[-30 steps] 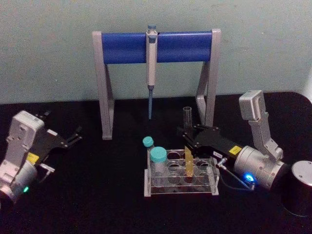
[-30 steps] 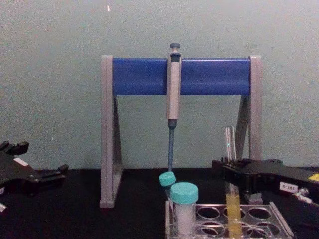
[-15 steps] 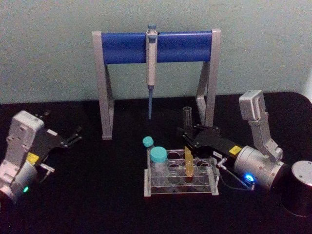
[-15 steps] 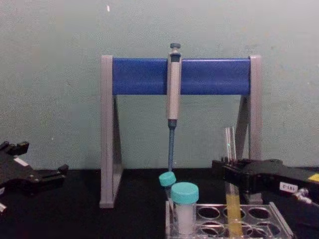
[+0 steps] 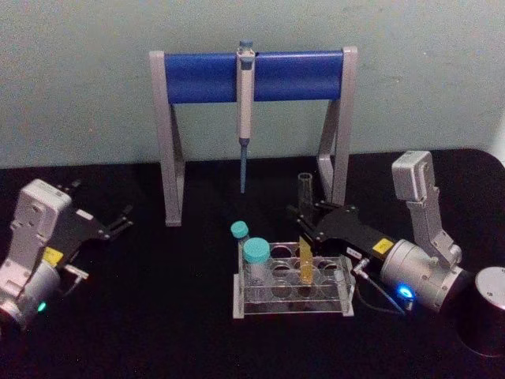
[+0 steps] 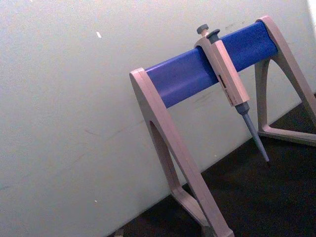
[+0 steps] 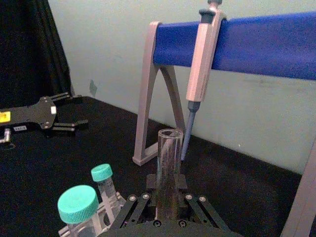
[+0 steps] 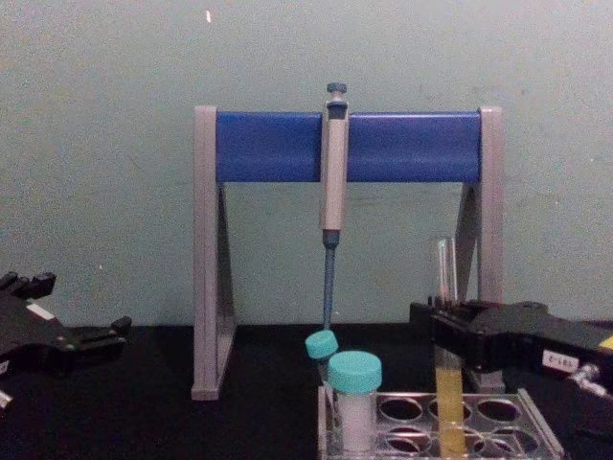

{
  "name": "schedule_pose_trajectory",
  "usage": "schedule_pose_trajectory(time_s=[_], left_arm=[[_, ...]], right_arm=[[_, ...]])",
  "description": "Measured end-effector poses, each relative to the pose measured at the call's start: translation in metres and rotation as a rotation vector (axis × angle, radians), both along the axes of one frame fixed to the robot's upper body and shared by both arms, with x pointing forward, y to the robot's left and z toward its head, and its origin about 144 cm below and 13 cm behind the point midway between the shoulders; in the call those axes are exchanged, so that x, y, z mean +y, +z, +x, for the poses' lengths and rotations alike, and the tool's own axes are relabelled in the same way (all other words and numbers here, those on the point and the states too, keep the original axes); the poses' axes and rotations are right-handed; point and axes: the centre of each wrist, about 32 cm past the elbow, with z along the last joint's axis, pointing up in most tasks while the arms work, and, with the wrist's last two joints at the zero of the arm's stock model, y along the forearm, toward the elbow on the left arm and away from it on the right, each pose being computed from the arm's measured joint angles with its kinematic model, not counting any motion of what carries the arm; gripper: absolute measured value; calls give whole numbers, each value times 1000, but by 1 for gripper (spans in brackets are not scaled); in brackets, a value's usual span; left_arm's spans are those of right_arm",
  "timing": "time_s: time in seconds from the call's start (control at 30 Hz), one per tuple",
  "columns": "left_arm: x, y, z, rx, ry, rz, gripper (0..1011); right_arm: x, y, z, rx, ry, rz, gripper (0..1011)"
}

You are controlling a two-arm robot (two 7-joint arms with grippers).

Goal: Pick up the test tube from the test tube rack, shake it, then place it back into the test tube rack.

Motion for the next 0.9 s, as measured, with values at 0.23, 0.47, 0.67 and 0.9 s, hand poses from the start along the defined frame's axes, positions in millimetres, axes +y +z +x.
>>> schedule_pose_trajectory(time_s=[0.23, 0.47, 0.67, 0.9], left_arm=[[0, 0, 0, 0, 0, 0, 1010], [0, 0, 0, 0, 0, 0, 1010], [0, 0, 0, 0, 0, 0, 1010], [0, 0, 0, 0, 0, 0, 1010]], right_arm=[[0, 4, -2, -39, 6, 14, 232], [1, 14, -3, -70, 18, 19, 232], [0, 27, -5, -105, 16, 4, 232], [-3, 40, -5, -146, 11, 20, 232]])
